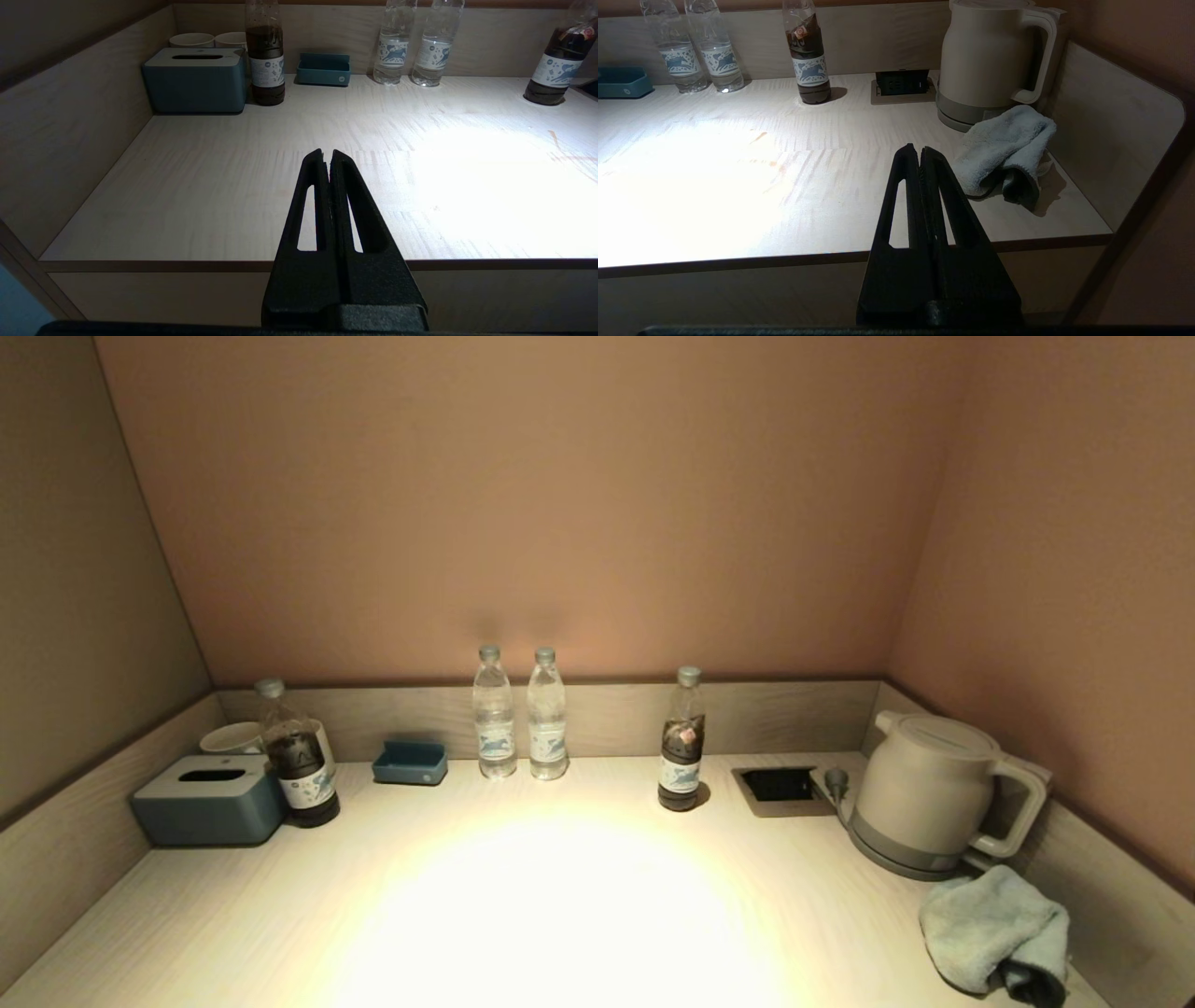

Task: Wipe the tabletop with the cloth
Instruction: Pick up the tablecloth

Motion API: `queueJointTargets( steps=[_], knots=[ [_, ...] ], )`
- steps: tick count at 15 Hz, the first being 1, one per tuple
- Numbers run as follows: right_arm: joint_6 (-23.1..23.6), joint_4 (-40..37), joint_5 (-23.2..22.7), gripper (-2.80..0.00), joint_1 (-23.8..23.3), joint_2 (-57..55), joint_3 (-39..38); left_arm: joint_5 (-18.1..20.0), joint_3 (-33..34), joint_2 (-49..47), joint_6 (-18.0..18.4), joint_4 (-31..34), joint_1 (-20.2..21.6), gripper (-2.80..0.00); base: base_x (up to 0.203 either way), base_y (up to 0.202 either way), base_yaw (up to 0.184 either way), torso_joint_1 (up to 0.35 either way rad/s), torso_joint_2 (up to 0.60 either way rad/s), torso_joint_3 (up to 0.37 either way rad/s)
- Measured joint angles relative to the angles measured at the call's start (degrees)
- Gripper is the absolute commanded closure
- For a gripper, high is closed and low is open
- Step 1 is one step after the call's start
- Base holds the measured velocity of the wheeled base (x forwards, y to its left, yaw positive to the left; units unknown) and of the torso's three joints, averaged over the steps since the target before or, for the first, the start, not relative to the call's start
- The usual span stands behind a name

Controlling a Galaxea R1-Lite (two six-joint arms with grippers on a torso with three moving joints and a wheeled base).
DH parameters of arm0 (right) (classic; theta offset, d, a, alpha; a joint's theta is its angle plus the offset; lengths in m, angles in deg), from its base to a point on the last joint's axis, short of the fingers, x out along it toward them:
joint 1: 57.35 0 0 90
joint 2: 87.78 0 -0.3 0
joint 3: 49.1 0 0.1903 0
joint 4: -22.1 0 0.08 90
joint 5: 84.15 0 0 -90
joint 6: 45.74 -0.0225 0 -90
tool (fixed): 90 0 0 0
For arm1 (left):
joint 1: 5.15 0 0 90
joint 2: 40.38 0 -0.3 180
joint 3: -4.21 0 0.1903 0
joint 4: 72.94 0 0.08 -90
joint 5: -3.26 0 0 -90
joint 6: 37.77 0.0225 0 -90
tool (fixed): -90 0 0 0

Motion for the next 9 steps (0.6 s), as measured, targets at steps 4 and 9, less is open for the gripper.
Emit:
queueJointTargets(
  steps=[4, 9],
  knots=[
    [0.35, 0.12, -0.12, 0.0, 0.0, 0.0, 0.0, -0.01, 0.0, 0.0, 0.0, 0.0, 0.0, 0.0, 0.0, 0.0, 0.0, 0.0, 0.0, 0.0],
    [1.23, 0.18, 0.26, 0.0, 0.0, 0.0, 0.0, -0.02, 0.0, 0.0, -0.02, -0.01, 0.0, 0.0, 0.0, 0.0, 0.0, 0.0, 0.0, 0.0]
  ],
)
